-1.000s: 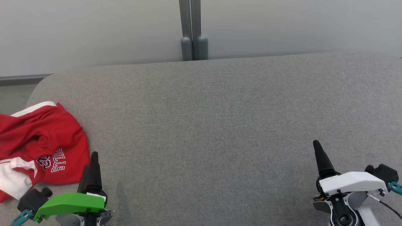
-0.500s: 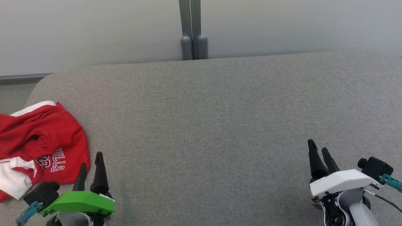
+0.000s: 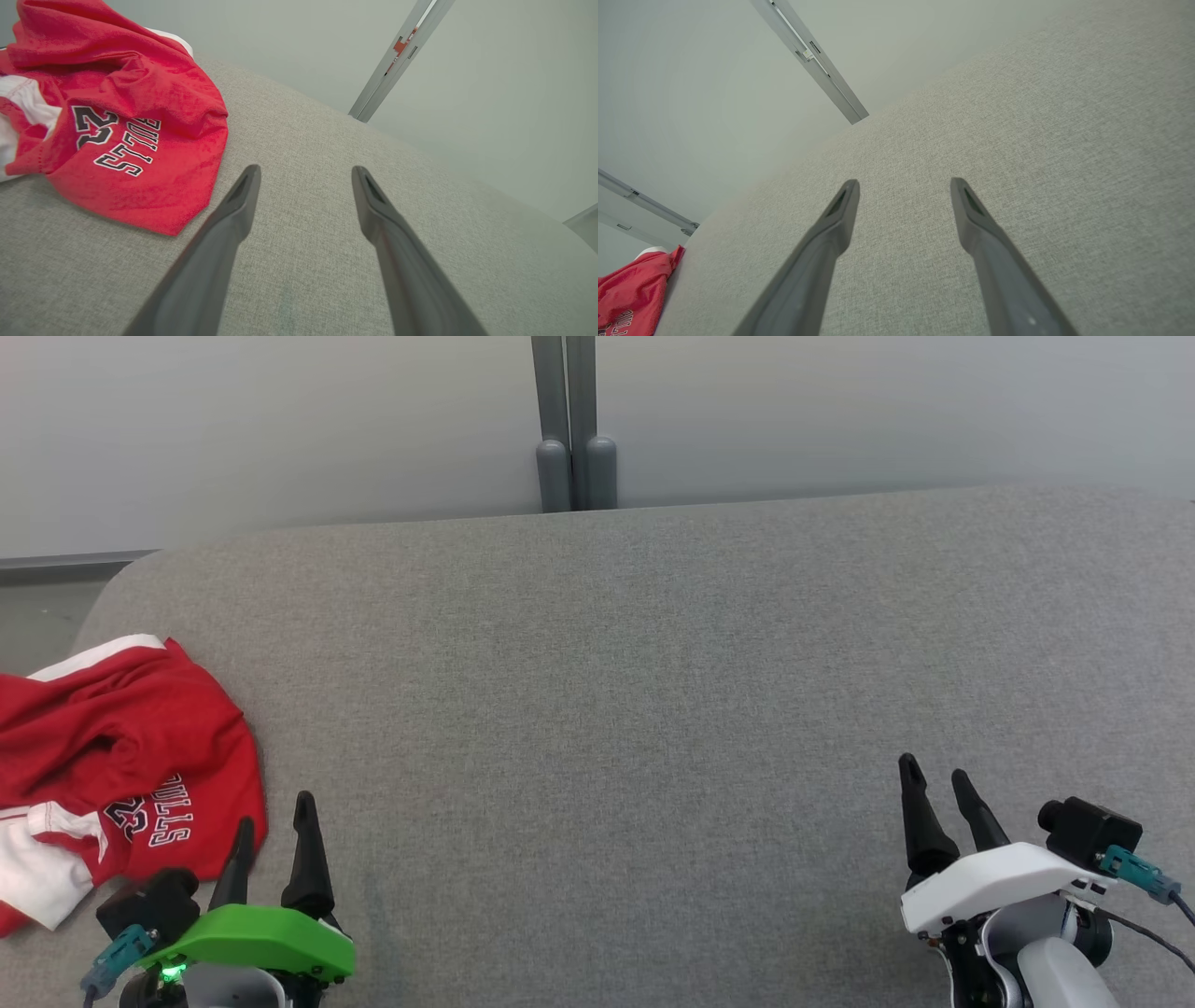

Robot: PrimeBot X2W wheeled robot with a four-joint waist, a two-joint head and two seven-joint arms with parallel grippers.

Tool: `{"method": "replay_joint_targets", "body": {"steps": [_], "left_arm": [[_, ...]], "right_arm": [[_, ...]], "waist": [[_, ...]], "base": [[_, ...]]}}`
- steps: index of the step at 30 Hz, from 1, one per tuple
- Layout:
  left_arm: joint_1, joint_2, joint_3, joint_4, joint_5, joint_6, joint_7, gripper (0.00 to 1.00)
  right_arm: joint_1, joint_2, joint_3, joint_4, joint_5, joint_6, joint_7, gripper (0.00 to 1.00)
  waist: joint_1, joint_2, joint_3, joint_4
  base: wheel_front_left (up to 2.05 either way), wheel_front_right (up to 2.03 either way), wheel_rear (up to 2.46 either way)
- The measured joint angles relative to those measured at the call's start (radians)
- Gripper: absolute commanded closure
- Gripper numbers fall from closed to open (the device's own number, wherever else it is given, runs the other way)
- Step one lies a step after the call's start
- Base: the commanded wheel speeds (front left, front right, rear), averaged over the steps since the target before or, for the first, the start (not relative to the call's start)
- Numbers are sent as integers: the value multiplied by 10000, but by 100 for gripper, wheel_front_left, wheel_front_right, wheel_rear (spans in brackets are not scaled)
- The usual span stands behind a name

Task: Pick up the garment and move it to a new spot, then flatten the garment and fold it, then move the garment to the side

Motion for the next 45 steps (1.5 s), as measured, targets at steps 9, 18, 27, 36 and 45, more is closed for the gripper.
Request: {"method": "replay_joint_targets", "body": {"steps": [9, 18, 27, 36, 45], "left_arm": [[-16, 61, -94, 77, 1055, 199, -253, 0], [-20, 134, -222, 98, 1891, 337, -453, 0], [-26, 176, -305, 178, 2658, 376, -667, 0], [-95, 192, -320, 293, 3446, 424, -828, 0], [-99, 176, -199, 408, 3981, 466, -1014, 0]], "right_arm": [[-66, -4, 73, 19, -1185, 2, -247, 0], [-88, -10, 127, 111, -2188, 2, -451, 0], [-105, -15, 111, 146, -2938, 4, -650, 0], [-163, -23, -12, 165, -3616, 17, -832, 0], [-174, -33, -102, 188, -4186, 17, -1012, 0]], "waist": [[0, 0, 13, -10], [0, 0, 1, -13], [0, 0, -35, -25], [0, 0, -53, -21], [0, 0, -35, -18]], "base": [[0, 0, 0], [0, 0, 0], [0, 0, 0], [0, 0, 0], [0, 0, 0]]}}
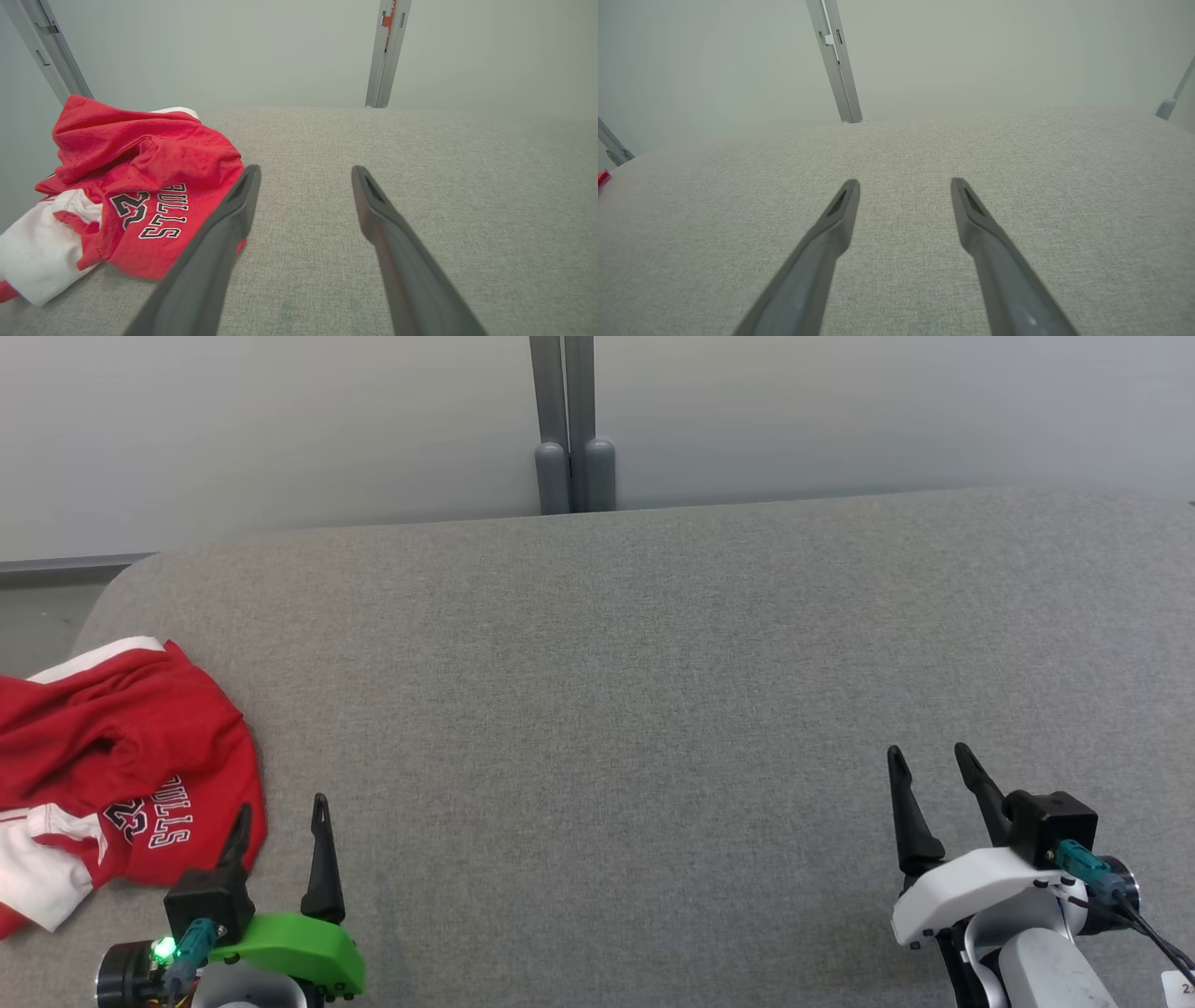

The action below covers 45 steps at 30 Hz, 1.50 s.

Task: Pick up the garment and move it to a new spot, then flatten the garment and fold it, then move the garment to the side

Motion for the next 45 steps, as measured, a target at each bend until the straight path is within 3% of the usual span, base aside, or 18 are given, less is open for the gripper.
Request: {"method": "replay_joint_targets", "body": {"steps": [20, 39, 45], "left_arm": [[-26, -169, 295, 224, 922, 4, -263, 0], [-159, -201, 961, 878, 788, 349, -286, 0], [-147, -201, 1223, 1204, 470, 245, -286, 0]], "right_arm": [[-16, -21, 155, 65, -1022, 0, -270, 0], [-224, -17, 1369, 132, -717, 2, -270, 0], [-226, -13, 1593, 155, -458, 2, -270, 0]], "waist": [[0, 1, 88, 446], [0, 0, 304, 2994], [0, 0, 311, 3821]], "base": [[0, 0, 0], [0, 0, 0], [0, 0, 0]]}}
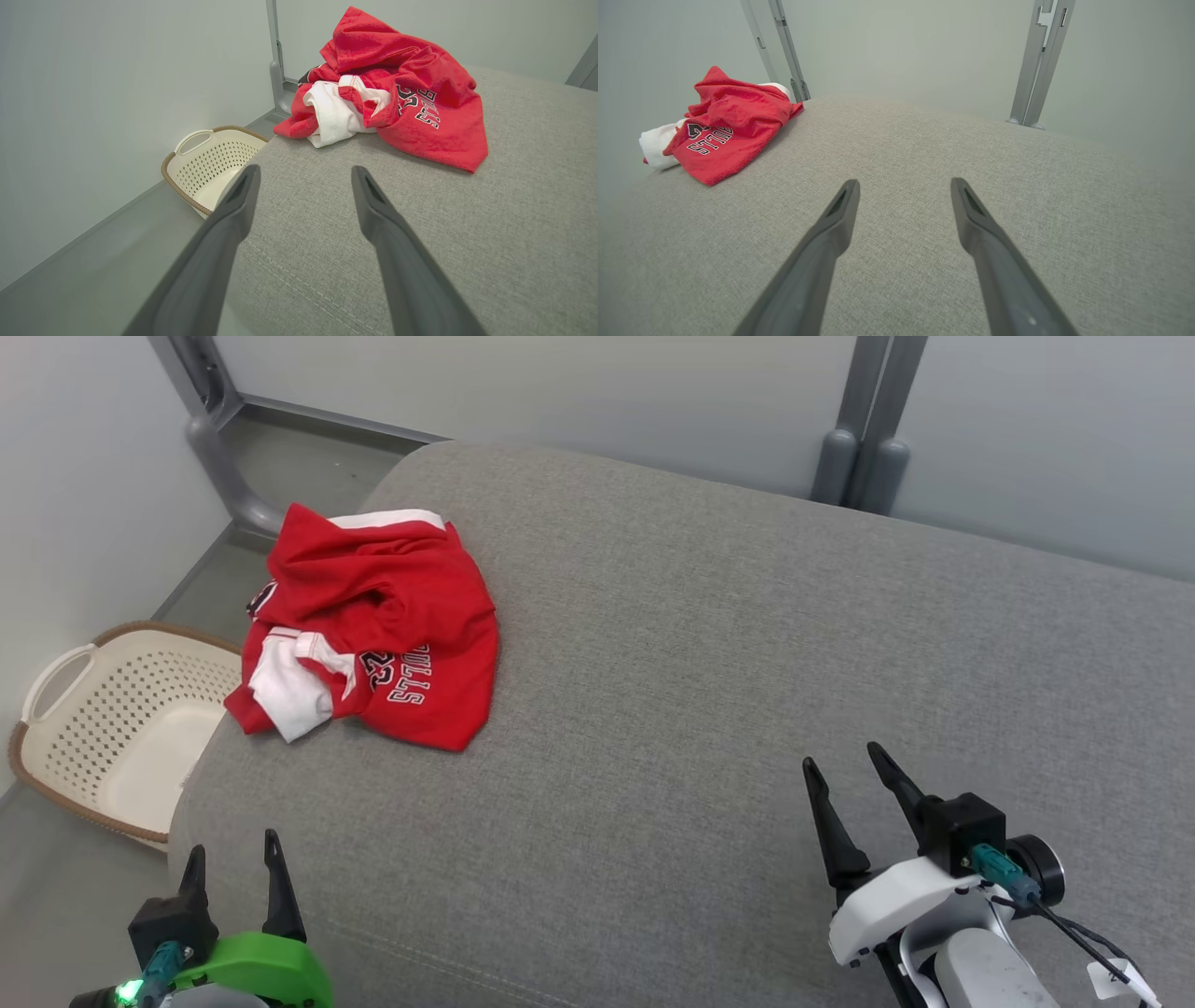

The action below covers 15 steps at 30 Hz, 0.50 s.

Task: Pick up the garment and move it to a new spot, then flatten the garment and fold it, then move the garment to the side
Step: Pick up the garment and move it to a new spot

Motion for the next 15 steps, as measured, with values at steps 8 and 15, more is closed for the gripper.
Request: {"method": "replay_joint_targets", "body": {"steps": [8, 15], "left_arm": [[-661, -4, 67, 1049, -932, -698, 4, 0], [-2205, 77, 244, 1634, -1093, -1085, 0, 0]], "right_arm": [[-269, 8, 107, 46, -199, -2, -2, 0], [-630, -36, -6, 40, -719, 0, 0, 0]], "waist": [[0, 0, 342, 442], [0, 0, 1152, 273]], "base": [[0, 0, 0], [0, 0, 0]]}}
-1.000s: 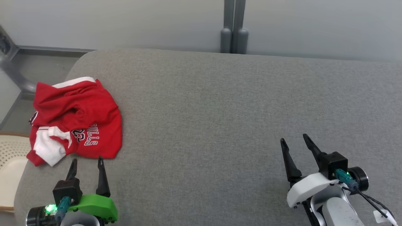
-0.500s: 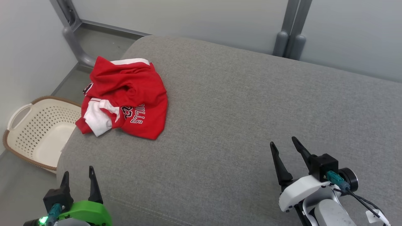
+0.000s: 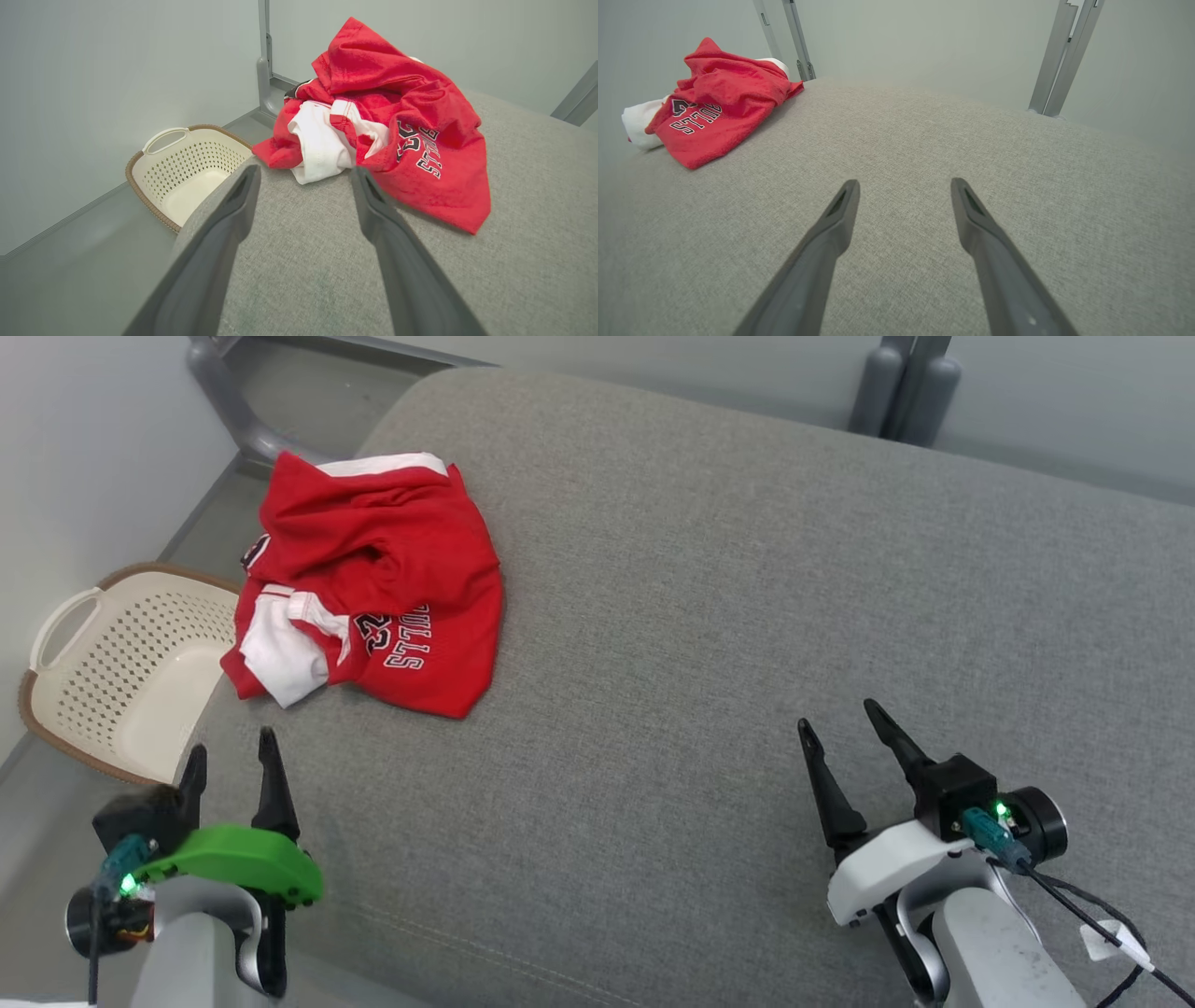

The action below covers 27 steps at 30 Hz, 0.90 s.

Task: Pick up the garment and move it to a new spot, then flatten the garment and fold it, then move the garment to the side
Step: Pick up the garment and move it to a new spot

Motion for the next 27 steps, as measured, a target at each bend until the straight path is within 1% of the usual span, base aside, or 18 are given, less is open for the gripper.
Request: {"method": "replay_joint_targets", "body": {"steps": [4, 6, 10, 12, 15, 18, 20, 24, 27], "left_arm": [[-900, 276, -33, 393, -211, -81, 0, 0], [-1360, 443, -209, 562, -326, -88, 0, 0], [-2188, 708, -878, 832, -767, -102, 0, 0], [-2529, 911, -1336, 1051, -1195, -102, -2, 0], [-2997, 1223, -1889, 1244, -1549, -104, -2, 0], [-3450, 1469, -2462, 1647, -1662, -104, -2, 0], [-3692, 1528, -2679, 2044, -1753, -105, 0, 0], [-4173, 1726, -2671, 2986, -1776, -111, -2, 0], [-4442, 1747, -2527, 3461, -1732, 219, -2, 1]], "right_arm": [[-267, -184, 25, -261, -169, 0, 0, 0], [-405, -257, 31, -399, -211, 0, -2, 0], [-594, -355, 90, -571, -259, 0, -2, 0], [-694, -403, 148, -616, -267, 0, 0, 0], [-778, -437, 201, -667, -270, 0, 0, 0], [-907, -497, 268, -700, -314, 0, 0, 0], [-977, -506, 291, -709, -316, 0, 0, 0], [-1189, -472, 318, -711, -322, 0, -2, 0], [-1303, -435, 330, -715, -328, 0, -6, 0]], "waist": [[0, 0, 546, -258], [0, 0, 839, -415], [0, 0, 1346, -736], [0, 0, 1579, -918], [0, 0, 1846, -1163], [0, 0, 2142, -1415], [0, 0, 2304, -1557], [0, 0, 2583, -1868], [0, 0, 2777, -2068]], "base": [[0, 0, 0], [0, 0, 0], [0, 0, 0], [0, 0, 0], [0, 0, 0], [0, 0, 0], [0, 0, 0], [0, 0, 0], [0, 0, 0]]}}
